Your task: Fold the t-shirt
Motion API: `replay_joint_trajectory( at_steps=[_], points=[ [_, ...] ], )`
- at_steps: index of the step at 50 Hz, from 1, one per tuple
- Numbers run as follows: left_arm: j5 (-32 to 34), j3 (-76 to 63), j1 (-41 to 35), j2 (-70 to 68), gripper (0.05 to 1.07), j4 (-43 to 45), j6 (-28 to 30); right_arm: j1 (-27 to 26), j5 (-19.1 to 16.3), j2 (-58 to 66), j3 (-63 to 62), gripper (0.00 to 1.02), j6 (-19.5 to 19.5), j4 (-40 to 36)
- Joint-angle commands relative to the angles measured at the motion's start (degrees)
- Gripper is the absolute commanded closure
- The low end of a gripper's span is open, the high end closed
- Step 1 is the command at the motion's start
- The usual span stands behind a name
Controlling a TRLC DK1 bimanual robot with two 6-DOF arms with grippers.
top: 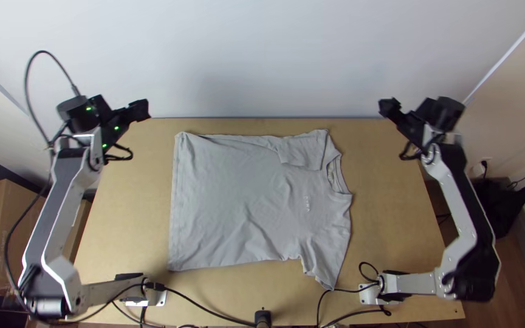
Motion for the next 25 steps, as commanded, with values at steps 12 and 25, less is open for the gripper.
replay_joint_trajectory(
  at_steps=[12,25],
  points=[
    [0.88,-10.78,-3.67,-23.62,0.10,-21.98,2.79,-8.42,-8.89,-15.24,-3.49,0.10,-10.04,-32.98],
    [0.80,-18.51,-4.46,-35.40,0.10,-42.46,12.63,-7.80,-8.89,-30.09,-16.24,0.10,-15.23,-43.26]
  ],
)
